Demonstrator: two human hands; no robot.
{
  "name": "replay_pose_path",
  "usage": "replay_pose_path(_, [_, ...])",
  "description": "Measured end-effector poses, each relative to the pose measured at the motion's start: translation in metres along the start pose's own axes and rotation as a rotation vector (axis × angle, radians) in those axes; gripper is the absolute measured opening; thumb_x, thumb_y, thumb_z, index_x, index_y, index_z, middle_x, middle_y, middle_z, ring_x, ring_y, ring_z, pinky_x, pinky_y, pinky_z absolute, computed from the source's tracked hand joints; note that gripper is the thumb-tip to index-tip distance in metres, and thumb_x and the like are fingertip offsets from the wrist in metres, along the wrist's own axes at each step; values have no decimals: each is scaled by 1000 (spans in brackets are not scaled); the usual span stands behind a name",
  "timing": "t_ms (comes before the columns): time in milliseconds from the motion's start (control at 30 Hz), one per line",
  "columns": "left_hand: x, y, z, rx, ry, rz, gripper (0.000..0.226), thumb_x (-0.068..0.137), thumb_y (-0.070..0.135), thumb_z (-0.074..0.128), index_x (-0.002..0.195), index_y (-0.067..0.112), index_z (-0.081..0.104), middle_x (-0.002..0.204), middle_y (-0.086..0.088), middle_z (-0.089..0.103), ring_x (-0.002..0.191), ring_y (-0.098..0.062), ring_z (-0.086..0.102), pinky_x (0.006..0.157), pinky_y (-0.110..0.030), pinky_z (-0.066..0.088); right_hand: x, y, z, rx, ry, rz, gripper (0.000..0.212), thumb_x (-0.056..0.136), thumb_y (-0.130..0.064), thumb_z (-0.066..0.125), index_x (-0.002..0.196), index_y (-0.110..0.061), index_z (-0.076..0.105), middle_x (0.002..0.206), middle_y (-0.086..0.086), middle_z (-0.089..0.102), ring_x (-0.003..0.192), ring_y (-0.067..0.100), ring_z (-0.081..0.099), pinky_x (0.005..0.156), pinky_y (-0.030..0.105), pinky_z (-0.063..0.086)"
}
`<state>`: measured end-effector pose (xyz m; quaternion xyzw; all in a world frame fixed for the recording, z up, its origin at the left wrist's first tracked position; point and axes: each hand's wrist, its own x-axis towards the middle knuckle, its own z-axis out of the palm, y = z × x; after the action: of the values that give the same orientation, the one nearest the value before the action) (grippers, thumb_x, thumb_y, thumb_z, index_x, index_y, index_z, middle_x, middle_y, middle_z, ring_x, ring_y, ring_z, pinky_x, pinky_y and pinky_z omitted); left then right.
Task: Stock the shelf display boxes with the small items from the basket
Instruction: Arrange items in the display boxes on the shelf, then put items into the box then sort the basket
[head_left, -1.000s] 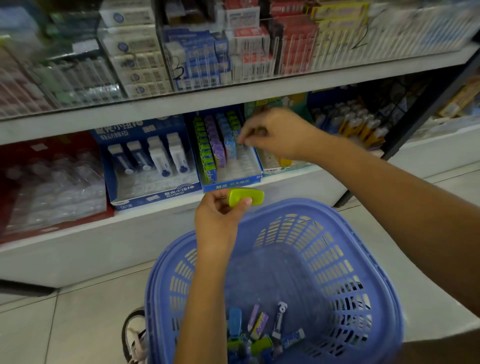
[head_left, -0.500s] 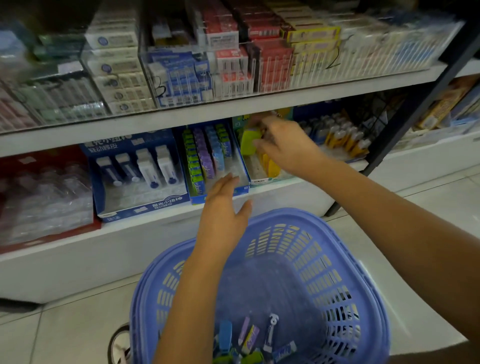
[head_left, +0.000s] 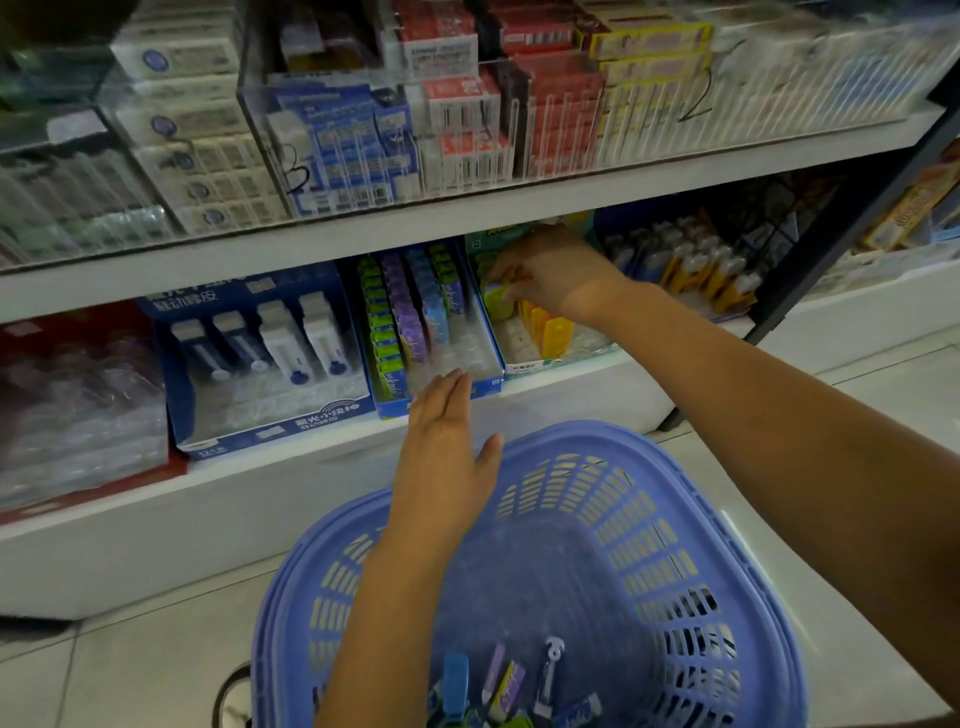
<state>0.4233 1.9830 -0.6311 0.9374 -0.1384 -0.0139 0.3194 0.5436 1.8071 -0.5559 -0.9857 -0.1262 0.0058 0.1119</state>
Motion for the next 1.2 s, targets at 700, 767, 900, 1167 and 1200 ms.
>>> replay_pose_path(700, [2,-1,22,89,46,83,72,95,21,52,151,8,8,160,-4,5,147,-20,0,114,-20,-6,-25,-48,-5,-499,-12,70,15,89,-6,52,98,-4,64,109,15,62,104,32,54,80,34,40])
replay_pose_path(767, [-5,-5,19,-11,105,95,61,95,17,52,149,8,23,158,-4,18,145,-18,13,113,-17,7,-53,-53,-3,-327,109,17,15,90,-11,51,88,-4,64,96,17,63,87,31,56,70,33,41])
replay_pose_path(900, [-36,-20,31,-179,329,122,22,91,12,53,110,9,63,110,-8,63,97,-20,58,79,-26,46,-118,-60,35,-11,-141,17,25,87,-30,58,78,-9,67,81,11,66,76,27,58,67,34,48])
replay_pose_path(1167, [-119,-82,112,172,-870,-257,34,91,18,55,123,8,56,128,-15,57,115,-29,54,92,-32,42,-189,-44,211,240,-800,93,45,84,-20,61,126,-5,56,128,18,54,120,29,51,101,36,41])
replay_pose_path(1200, [-128,-84,119,230,-958,-259,33,91,17,56,122,6,57,127,-16,56,114,-30,54,92,-33,43,-195,-43,229,218,-801,58,50,82,-24,61,129,-8,53,131,16,51,121,28,50,101,33,40])
